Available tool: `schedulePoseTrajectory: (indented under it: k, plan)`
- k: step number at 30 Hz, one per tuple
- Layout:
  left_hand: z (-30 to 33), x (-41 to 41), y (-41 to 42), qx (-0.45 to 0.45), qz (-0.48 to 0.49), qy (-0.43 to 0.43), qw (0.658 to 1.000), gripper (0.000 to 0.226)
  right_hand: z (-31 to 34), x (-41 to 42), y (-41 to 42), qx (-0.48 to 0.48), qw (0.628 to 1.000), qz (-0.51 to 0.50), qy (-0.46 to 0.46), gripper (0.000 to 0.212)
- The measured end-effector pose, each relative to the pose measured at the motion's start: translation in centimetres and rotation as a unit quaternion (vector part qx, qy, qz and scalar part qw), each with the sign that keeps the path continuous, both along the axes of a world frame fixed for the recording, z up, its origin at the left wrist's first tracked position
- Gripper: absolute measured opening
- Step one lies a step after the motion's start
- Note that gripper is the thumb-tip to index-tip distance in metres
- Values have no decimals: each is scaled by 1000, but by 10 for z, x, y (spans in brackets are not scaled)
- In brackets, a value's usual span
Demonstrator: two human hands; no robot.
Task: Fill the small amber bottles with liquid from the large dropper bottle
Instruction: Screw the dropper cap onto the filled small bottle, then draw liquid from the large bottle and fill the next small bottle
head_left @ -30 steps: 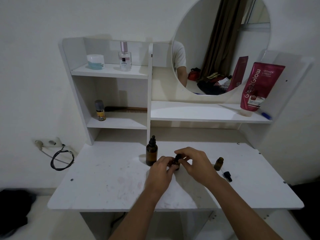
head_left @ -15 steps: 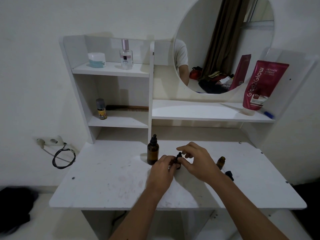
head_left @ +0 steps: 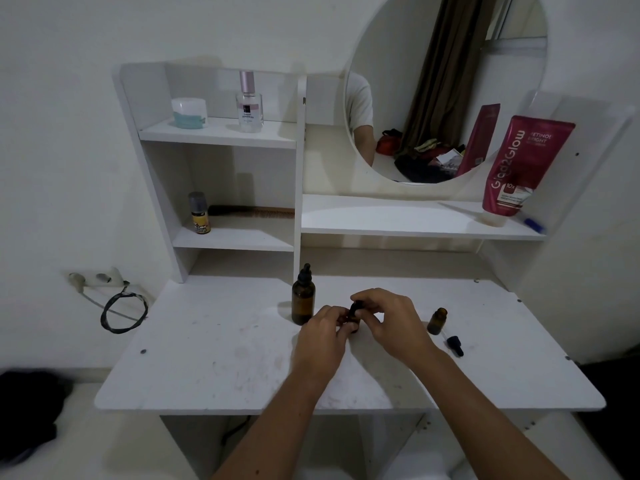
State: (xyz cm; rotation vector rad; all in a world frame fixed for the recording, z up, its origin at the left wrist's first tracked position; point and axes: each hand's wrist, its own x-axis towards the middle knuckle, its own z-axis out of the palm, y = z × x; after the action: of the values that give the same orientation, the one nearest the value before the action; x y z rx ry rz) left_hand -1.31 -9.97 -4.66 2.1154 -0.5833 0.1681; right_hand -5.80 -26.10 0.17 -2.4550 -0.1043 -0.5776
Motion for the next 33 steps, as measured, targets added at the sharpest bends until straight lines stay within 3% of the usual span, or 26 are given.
schedulePoseTrajectory:
  k: [7,16,23,28,33]
  plan:
    - [0,-3,0,11,0,-4,1000,22,5,0,5,11,1000,-6,17,33]
    - [5,-21,20,-34,-10,36,999,43,14,-13,12,-10,999,-36,-12,39]
    - [13,-18,71,-140,71,62,986,25,39,-3,38,14,999,-20,-26,37]
    - [16,2,85,-158,108,85,978,50,50,15,63,71,997,-9,-1,36]
    - [11,18,74,-126,77,99,984,68,57,33,80,143,990,8,19,36]
